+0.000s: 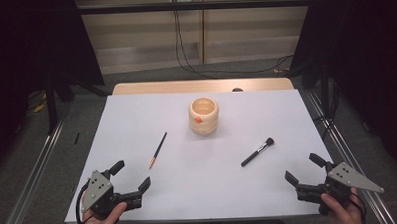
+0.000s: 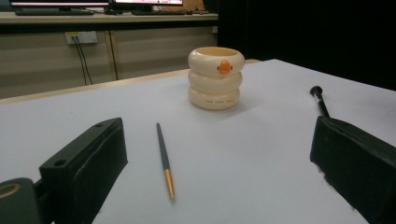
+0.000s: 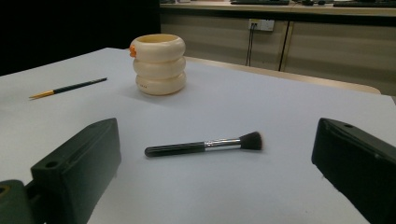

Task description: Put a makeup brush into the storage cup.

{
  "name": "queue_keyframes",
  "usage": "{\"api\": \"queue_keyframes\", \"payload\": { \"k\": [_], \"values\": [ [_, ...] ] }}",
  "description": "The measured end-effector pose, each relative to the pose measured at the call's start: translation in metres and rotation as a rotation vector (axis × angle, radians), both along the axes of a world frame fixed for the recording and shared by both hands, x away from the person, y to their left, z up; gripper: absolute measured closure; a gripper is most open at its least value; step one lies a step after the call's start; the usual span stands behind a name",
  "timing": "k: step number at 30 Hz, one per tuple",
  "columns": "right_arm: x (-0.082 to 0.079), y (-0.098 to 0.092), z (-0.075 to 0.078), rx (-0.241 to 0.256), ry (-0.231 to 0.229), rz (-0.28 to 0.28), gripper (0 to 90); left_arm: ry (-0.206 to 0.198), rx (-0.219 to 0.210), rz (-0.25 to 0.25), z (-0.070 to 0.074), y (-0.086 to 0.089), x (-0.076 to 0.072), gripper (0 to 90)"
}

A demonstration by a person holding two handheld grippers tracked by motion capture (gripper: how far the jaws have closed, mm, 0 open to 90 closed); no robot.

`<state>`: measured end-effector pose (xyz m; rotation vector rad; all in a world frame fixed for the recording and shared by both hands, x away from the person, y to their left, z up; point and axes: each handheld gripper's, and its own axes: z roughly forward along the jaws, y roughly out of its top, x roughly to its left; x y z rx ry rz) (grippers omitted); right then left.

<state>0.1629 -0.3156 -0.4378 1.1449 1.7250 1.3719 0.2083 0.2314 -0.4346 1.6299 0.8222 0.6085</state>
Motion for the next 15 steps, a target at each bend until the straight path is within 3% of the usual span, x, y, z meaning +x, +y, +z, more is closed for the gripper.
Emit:
{"api": "queue_keyframes", "payload": {
  "k": [15],
  "values": [
    [0.0043,0.0007,-0.0014,0.015,0.004,0.011,1.1,0.003,0.005,0.008,0.0002,-0.0007,-0.0018,3.6]
  ]
}}
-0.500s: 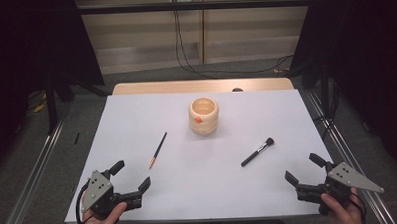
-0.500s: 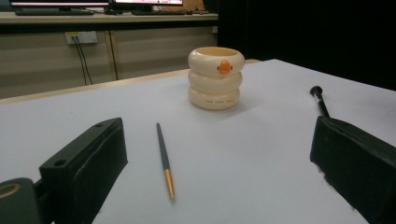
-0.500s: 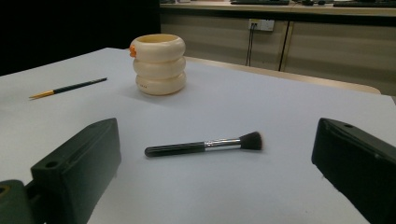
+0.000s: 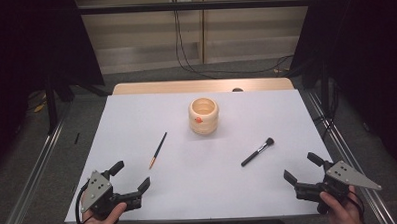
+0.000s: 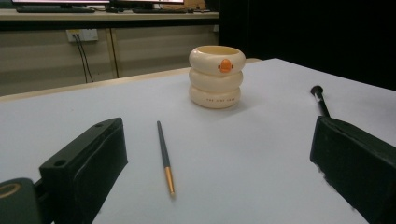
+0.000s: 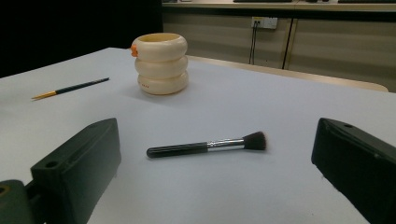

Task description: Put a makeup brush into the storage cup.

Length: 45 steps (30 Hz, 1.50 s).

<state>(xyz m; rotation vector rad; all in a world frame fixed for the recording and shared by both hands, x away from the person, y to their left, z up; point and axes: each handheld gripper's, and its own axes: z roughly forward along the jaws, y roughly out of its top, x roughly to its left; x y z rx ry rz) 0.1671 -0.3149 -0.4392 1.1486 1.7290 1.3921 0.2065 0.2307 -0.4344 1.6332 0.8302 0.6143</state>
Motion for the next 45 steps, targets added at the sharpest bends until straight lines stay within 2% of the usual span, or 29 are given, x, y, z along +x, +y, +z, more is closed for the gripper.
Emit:
{"api": "queue_keyframes", "payload": {
  "k": [11,19,28,32,38,42,45],
  "values": [
    [-0.001,0.002,0.001,0.001,0.005,0.002,1.1,-0.018,0.000,-0.013,0.004,-0.001,-0.003,3.6],
    [0.001,0.003,0.001,-0.001,0.002,-0.004,1.1,-0.013,0.021,-0.028,0.008,-0.007,0.003,3.7],
    [0.000,0.002,0.001,0.005,0.007,0.005,1.3,0.000,0.030,-0.033,0.014,-0.015,0.016,3.8],
    [0.000,0.002,0.001,0.004,0.006,0.004,1.3,-0.007,0.039,-0.030,0.016,-0.017,0.021,3.7],
    [0.001,0.003,0.001,0.006,0.005,0.000,1.3,0.008,0.054,-0.030,0.017,-0.020,0.031,3.6],
    [0.000,0.003,0.001,0.006,0.005,0.004,1.3,0.009,0.069,-0.056,0.018,-0.026,0.039,3.6],
    [0.000,0.003,0.001,0.008,0.004,0.004,1.3,0.007,0.075,-0.057,0.020,-0.028,0.044,3.6]
  ]
}}
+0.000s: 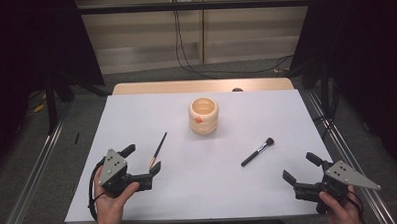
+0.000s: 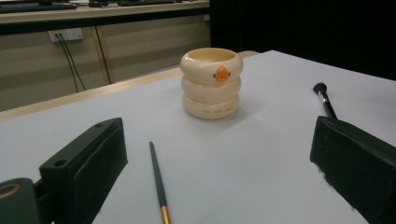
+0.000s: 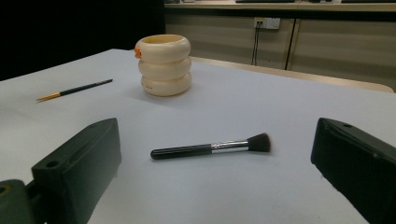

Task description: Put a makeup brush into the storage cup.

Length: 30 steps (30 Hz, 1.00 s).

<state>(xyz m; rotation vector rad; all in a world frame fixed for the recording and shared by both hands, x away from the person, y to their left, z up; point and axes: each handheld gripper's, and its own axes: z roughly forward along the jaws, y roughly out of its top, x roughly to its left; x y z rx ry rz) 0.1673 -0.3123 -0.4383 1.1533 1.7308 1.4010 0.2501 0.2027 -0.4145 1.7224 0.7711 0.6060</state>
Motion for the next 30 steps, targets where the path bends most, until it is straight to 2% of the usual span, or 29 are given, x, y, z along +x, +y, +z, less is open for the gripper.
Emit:
{"api": "queue_keyframes", "payload": {
  "k": [2,5,9,12,17,18,21,23,24,28,30],
  "values": [
    [0.000,0.000,0.000,0.003,0.002,-0.001,1.3,0.001,-0.002,0.001,0.001,-0.001,0.003,3.6],
    [0.000,0.000,0.000,0.005,0.005,0.006,1.4,0.033,-0.013,0.003,0.004,-0.002,0.008,3.7],
    [0.000,0.000,0.000,0.006,0.003,0.003,1.4,0.028,-0.016,-0.005,0.006,-0.002,0.013,3.7],
    [0.000,0.000,0.000,0.011,0.006,0.004,1.4,0.025,0.006,0.004,0.007,-0.003,0.019,3.7],
    [0.000,0.000,0.000,0.007,0.006,0.006,1.4,0.034,0.018,0.024,0.009,-0.003,0.026,3.7],
    [0.000,0.000,0.000,0.007,0.006,0.004,1.4,0.037,0.011,0.022,0.008,-0.003,0.028,3.7],
    [0.000,0.000,0.000,0.011,0.007,0.002,1.4,0.051,0.042,0.023,0.008,-0.002,0.037,3.7],
    [0.000,0.000,0.000,0.012,0.006,0.002,1.4,0.054,0.033,0.018,0.007,-0.003,0.039,3.7],
    [0.000,0.000,0.000,0.009,0.007,0.007,1.4,0.050,0.050,0.030,0.008,-0.003,0.041,3.7],
    [0.000,0.000,0.000,0.007,0.007,0.006,1.4,0.063,0.070,0.028,0.007,-0.006,0.052,3.7],
    [0.000,0.000,0.000,0.007,0.006,0.005,1.4,0.068,0.065,0.022,0.007,-0.007,0.054,3.8]
  ]
}}
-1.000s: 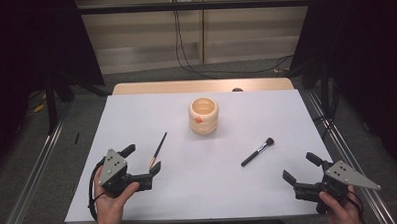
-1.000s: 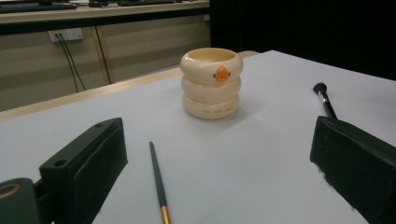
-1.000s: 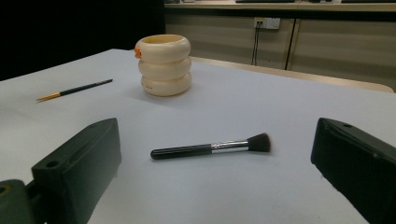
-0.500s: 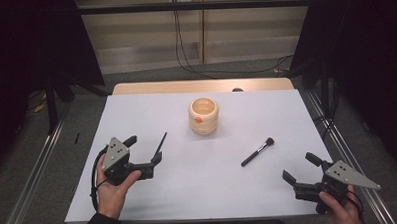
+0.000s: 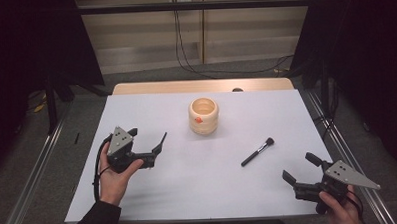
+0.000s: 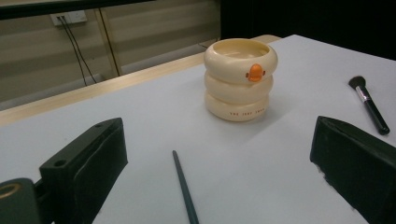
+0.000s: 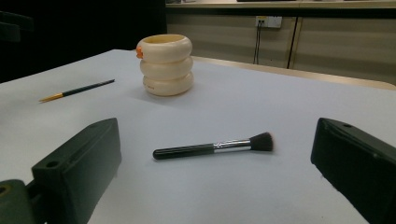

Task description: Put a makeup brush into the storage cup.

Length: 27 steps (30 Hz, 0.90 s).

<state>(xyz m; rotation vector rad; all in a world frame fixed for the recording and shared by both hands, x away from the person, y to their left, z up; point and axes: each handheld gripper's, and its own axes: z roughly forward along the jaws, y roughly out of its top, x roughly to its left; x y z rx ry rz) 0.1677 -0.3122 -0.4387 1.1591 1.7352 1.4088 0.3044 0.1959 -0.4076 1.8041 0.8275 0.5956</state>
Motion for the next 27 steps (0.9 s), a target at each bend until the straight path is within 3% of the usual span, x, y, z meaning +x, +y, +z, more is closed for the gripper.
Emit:
{"api": "queue_keyframes", "payload": {
  "k": [5,9,12,14,17,20,23,27],
  "values": [
    [0.000,0.000,0.000,0.001,-0.001,0.000,1.4,0.029,0.003,0.006,0.000,-0.003,0.013,3.3],
    [0.000,0.000,0.000,0.009,0.001,-0.004,1.4,0.031,0.044,0.001,0.000,-0.005,0.019,3.1],
    [0.000,0.000,0.000,0.006,0.001,0.000,1.4,0.058,0.037,0.011,0.001,-0.007,0.023,2.7],
    [-0.001,0.001,0.000,0.006,0.007,0.008,1.3,0.077,0.068,0.012,0.002,-0.008,0.030,2.7],
    [-0.001,0.001,0.000,0.002,0.000,0.009,1.4,0.103,0.079,0.024,0.002,-0.010,0.034,2.7],
    [-0.001,0.000,0.000,0.002,0.003,0.010,1.4,0.102,0.099,0.019,0.001,-0.010,0.039,2.8],
    [-0.001,0.000,0.000,0.001,0.002,0.009,1.4,0.143,0.100,0.018,0.000,-0.011,0.044,3.6],
    [-0.001,0.001,0.000,0.003,0.002,0.012,1.3,0.190,0.132,0.014,-0.001,-0.013,0.049,4.2]
  ]
}}
